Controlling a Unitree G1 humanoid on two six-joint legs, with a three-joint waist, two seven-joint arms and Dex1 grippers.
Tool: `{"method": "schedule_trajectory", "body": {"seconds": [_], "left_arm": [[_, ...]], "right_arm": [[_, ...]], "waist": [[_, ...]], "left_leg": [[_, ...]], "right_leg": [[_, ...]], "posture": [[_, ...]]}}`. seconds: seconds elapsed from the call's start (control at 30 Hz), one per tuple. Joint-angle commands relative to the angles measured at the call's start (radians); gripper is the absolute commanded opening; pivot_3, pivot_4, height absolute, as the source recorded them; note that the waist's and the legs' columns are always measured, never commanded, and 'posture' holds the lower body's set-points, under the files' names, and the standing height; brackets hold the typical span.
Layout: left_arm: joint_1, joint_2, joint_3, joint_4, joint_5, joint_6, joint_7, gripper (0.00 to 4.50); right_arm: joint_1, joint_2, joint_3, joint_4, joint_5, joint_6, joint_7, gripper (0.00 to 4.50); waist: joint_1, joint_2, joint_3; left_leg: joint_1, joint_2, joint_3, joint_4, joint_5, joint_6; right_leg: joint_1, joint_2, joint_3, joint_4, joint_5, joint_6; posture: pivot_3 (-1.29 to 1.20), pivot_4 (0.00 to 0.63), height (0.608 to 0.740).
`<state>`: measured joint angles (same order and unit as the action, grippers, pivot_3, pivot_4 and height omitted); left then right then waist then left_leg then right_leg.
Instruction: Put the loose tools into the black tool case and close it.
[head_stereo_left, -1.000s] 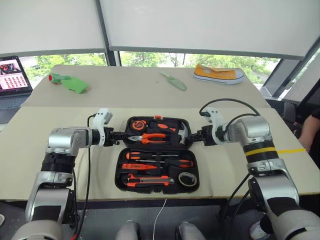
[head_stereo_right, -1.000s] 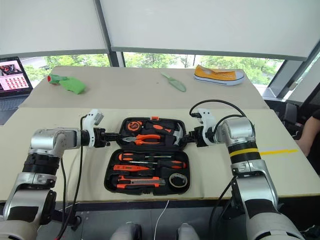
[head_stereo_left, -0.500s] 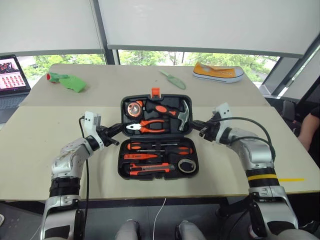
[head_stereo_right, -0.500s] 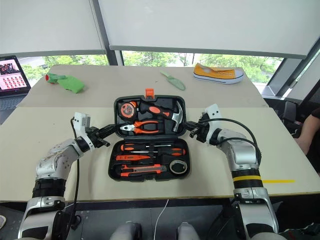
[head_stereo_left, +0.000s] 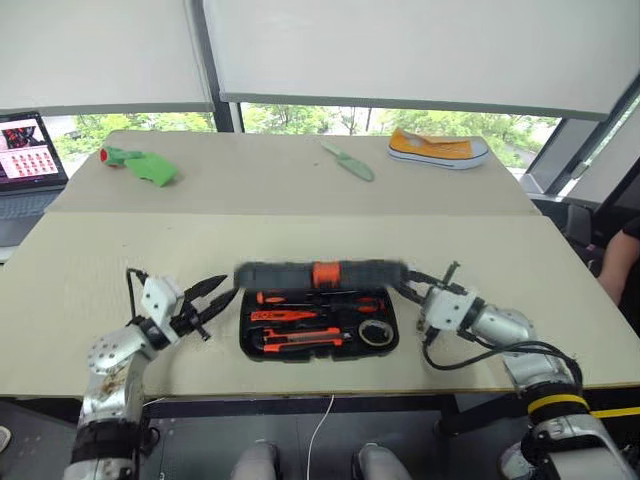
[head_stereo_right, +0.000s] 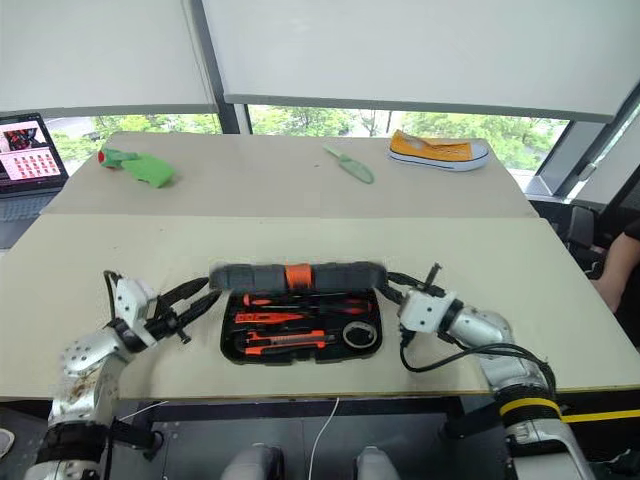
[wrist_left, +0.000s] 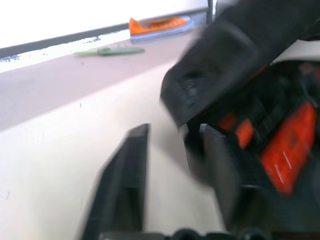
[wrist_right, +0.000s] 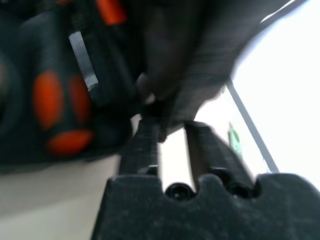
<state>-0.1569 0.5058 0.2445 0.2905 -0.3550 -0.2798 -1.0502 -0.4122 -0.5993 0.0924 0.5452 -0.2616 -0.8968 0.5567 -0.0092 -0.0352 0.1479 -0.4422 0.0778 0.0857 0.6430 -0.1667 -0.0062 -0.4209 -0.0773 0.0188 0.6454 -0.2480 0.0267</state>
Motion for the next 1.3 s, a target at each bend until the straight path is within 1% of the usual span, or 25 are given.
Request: {"method": "schedule_trajectory", "body": {"seconds": [0.03,0.07,0.1,0.13,0.17,0.2,0.23,0.3,0.37,0.4,0.43,0.47,0.53,0.57,0.6,0.63,0.67,0.73,0.8,0.9,0.97,1.07,1.17,1.23,1.3], "left_arm": [[0.057,0.03,0.047,-0.065,-0.049,0.003,0.002,3.46],[0.098,0.052,0.067,-0.087,-0.071,0.057,0.003,3.75],[0.128,0.068,0.079,-0.102,-0.088,0.095,0.004,4.23],[0.151,0.082,0.093,-0.114,-0.108,0.135,0.009,4.46],[0.167,0.1,0.104,-0.118,-0.115,0.167,0.017,4.5],[0.159,0.118,0.11,-0.109,-0.118,0.194,0.024,4.5],[0.137,0.132,0.112,-0.098,-0.127,0.216,0.022,4.5],[0.078,0.154,0.089,-0.078,-0.132,0.262,-0.001,4.5],[0.004,0.167,0.062,-0.054,-0.113,0.293,0.004,3.97],[-0.041,0.17,0.045,-0.036,-0.097,0.309,0.013,3.72],[-0.085,0.17,0.028,-0.015,-0.08,0.317,0.021,3.3],[-0.141,0.163,0.006,0.017,-0.059,0.312,0.028,2.99],[-0.25,0.14,-0.041,0.093,-0.014,0.291,0.038,2.26],[-0.303,0.126,-0.063,0.14,0.009,0.274,0.042,1.82],[-0.357,0.112,-0.089,0.192,0.035,0.267,0.043,1.42],[-0.404,0.1,-0.11,0.24,0.06,0.256,0.045,1.17],[-0.449,0.089,-0.136,0.293,0.087,0.254,0.042,0.63],[-0.523,0.073,-0.181,0.395,0.147,0.21,0.04,0.12],[-0.579,0.062,-0.214,0.489,0.194,0.16,0.045,0.12],[-0.62,0.058,-0.237,0.573,0.209,0.158,-0.01,0.12],[-0.619,0.062,-0.233,0.591,0.203,0.151,-0.049,0.12],[-0.569,0.078,-0.214,0.553,0.161,0.202,-0.131,0.12],[-0.448,0.094,-0.193,0.416,0.1,0.278,-0.201,0.12],[-0.362,0.096,-0.163,0.319,0.074,0.304,-0.167,0.12],[-0.273,0.115,-0.153,0.217,0.056,0.336,-0.17,0.12]], "right_arm": [[0.0,-0.037,-0.005,-0.004,0.03,-0.11,-0.027,2.64],[0.013,-0.06,-0.015,-0.003,0.058,-0.099,-0.012,2.92],[0.022,-0.076,-0.02,-0.002,0.08,-0.089,-0.001,3.33],[0.035,-0.093,-0.02,-0.003,0.114,-0.067,0.025,3.62],[0.063,-0.107,-0.027,-0.023,0.183,-0.012,0.065,3.96],[0.112,-0.132,-0.029,-0.077,0.295,0.082,0.147,3.96],[0.15,-0.157,-0.044,-0.121,0.378,0.129,0.191,3.8],[0.217,-0.201,-0.066,-0.219,0.539,0.289,0.305,3.42],[0.272,-0.248,-0.067,-0.321,0.631,0.441,0.396,2.65],[0.3,-0.268,-0.059,-0.371,0.647,0.476,0.429,2.29],[0.325,-0.283,-0.053,-0.418,0.658,0.515,0.452,1.95],[0.352,-0.296,-0.04,-0.473,0.667,0.562,0.47,1.64],[0.38,-0.293,-0.015,-0.554,0.664,0.623,0.482,0.96],[0.385,-0.283,-0.003,-0.588,0.66,0.661,0.478,0.55],[0.382,-0.263,0.011,-0.615,0.65,0.686,0.468,0.24],[0.379,-0.247,0.025,-0.639,0.646,0.718,0.462,0.06],[0.374,-0.237,0.047,-0.656,0.622,0.737,0.465,0.0],[0.362,-0.229,0.09,-0.668,0.563,0.744,0.489,0.0],[0.336,-0.195,0.117,-0.653,0.512,0.744,0.471,0.0],[0.273,-0.137,0.14,-0.623,0.453,0.795,0.424,0.0],[0.241,-0.103,0.143,-0.589,0.406,0.736,0.407,0.0],[0.182,-0.051,0.142,-0.509,0.331,0.658,0.349,0.0],[0.115,-0.003,0.124,-0.419,0.303,0.65,0.303,0.0],[0.077,0.018,0.115,-0.356,0.283,0.635,0.274,0.0],[0.033,0.033,0.108,-0.288,0.267,0.604,0.251,0.0]], "waist": [[-0.006,0.0,0.0],[-0.009,0.0,0.0],[-0.013,0.0,0.0],[-0.016,0.0,0.0],[-0.016,0.0,0.0],[-0.015,0.0,0.0],[-0.005,0.0,0.0],[0.005,0.0,0.0],[0.015,0.0,0.0],[0.018,0.0,0.0],[0.019,0.0,0.0],[0.019,-0.001,0.0],[0.022,-0.002,-0.001],[0.021,-0.002,-0.001],[0.021,-0.002,-0.001],[0.021,-0.002,-0.001],[0.02,-0.002,-0.001],[0.017,-0.002,-0.001],[0.014,-0.002,-0.001],[0.008,-0.004,0.0],[0.008,-0.004,0.0],[0.005,-0.005,0.001],[-0.006,-0.005,0.001],[-0.012,-0.005,0.001],[-0.011,-0.005,0.001]], "left_leg": [[0.0,0.0,0.0,0.0,0.0,0.0],[0.001,0.0,0.0,0.0,0.0,0.0],[0.001,0.001,0.0,0.0,0.0,0.0],[0.002,0.002,0.0,0.0,0.0,0.0],[0.002,0.002,0.001,-0.001,0.0,0.0],[0.003,0.002,0.001,-0.001,0.0,0.0],[0.003,0.002,0.0,-0.002,0.0,0.0],[0.004,0.002,0.0,-0.002,0.0,0.0],[0.004,0.002,0.001,0.0,0.0,0.0],[0.004,0.002,0.001,0.0,0.001,0.001],[0.004,0.002,0.001,0.001,0.001,0.001],[0.004,0.002,0.001,0.001,0.001,0.001],[0.005,0.002,0.001,0.001,0.001,0.001],[0.005,0.003,0.0,0.001,0.001,0.001],[0.005,0.003,0.0,0.001,0.001,0.001],[0.005,0.003,0.0,0.001,0.001,0.001],[0.005,0.002,0.0,0.001,0.001,0.001],[0.003,0.002,0.0,0.001,0.001,0.001],[0.002,0.001,0.0,0.001,0.001,0.001],[0.001,0.001,0.0,0.0,0.001,0.002],[0.001,0.001,0.0,0.0,0.001,0.002],[0.001,0.001,0.0,0.001,0.001,0.002],[0.001,0.001,0.0,0.001,0.002,0.001],[0.001,0.002,0.0,0.001,0.002,0.001],[0.002,0.002,0.0,0.001,0.002,0.001]], "right_leg": [[0.0,0.0,0.001,0.0,0.0,0.0],[0.0,0.0,0.001,0.001,0.0,0.0],[0.0,0.001,0.001,0.001,0.0,0.0],[0.0,0.001,0.001,0.001,0.0,-0.001],[0.0,0.001,0.001,0.001,-0.001,-0.001],[0.001,0.001,0.001,0.001,-0.001,-0.001],[0.001,0.001,0.001,0.001,-0.001,-0.002],[0.003,0.001,-0.001,0.001,-0.001,-0.002],[0.003,0.0,-0.001,0.001,-0.001,-0.002],[0.004,0.0,-0.001,0.001,-0.001,-0.002],[0.004,0.0,-0.001,0.0,-0.001,-0.005],[0.004,0.0,-0.001,0.0,-0.001,-0.006],[0.004,0.001,-0.001,0.0,-0.001,-0.006],[0.004,0.001,-0.001,0.001,-0.001,-0.005],[0.004,0.002,-0.001,0.001,0.0,-0.004],[0.003,0.002,-0.001,0.001,0.002,-0.001],[0.004,0.002,-0.001,0.001,0.001,-0.001],[0.002,0.003,0.0,0.001,0.002,-0.002],[0.001,0.003,0.001,0.0,0.001,-0.001],[-0.001,0.004,0.002,0.001,0.001,0.0],[-0.001,0.004,0.002,0.001,0.001,-0.001],[-0.001,0.004,0.002,0.001,0.001,-0.001],[-0.001,0.003,0.002,0.001,0.001,-0.001],[-0.001,0.004,0.002,0.002,0.001,-0.001],[-0.001,0.003,0.002,0.002,0.001,-0.001]], "posture": [[0.0,0.15,0.74],[0.0,0.15,0.74],[0.0,0.15,0.74],[0.0,0.15,0.74],[0.0,0.15,0.74],[0.0,0.15,0.74],[0.0,0.15,0.74],[0.0,0.15,0.74],[0.0,0.15,0.74],[0.0,0.15,0.74],[0.0,0.15,0.74],[0.0,0.15,0.74],[0.0,0.15,0.74],[0.0,0.15,0.74],[0.0,0.15,0.74],[0.0,0.15,0.74],[0.0,0.15,0.74],[0.0,0.15,0.74],[0.0,0.15,0.74],[0.0,0.15,0.74],[0.0,0.15,0.74],[0.0,0.15,0.74],[0.0,0.15,0.74],[0.0,0.15,0.74],[0.0,0.15,0.74]]}}
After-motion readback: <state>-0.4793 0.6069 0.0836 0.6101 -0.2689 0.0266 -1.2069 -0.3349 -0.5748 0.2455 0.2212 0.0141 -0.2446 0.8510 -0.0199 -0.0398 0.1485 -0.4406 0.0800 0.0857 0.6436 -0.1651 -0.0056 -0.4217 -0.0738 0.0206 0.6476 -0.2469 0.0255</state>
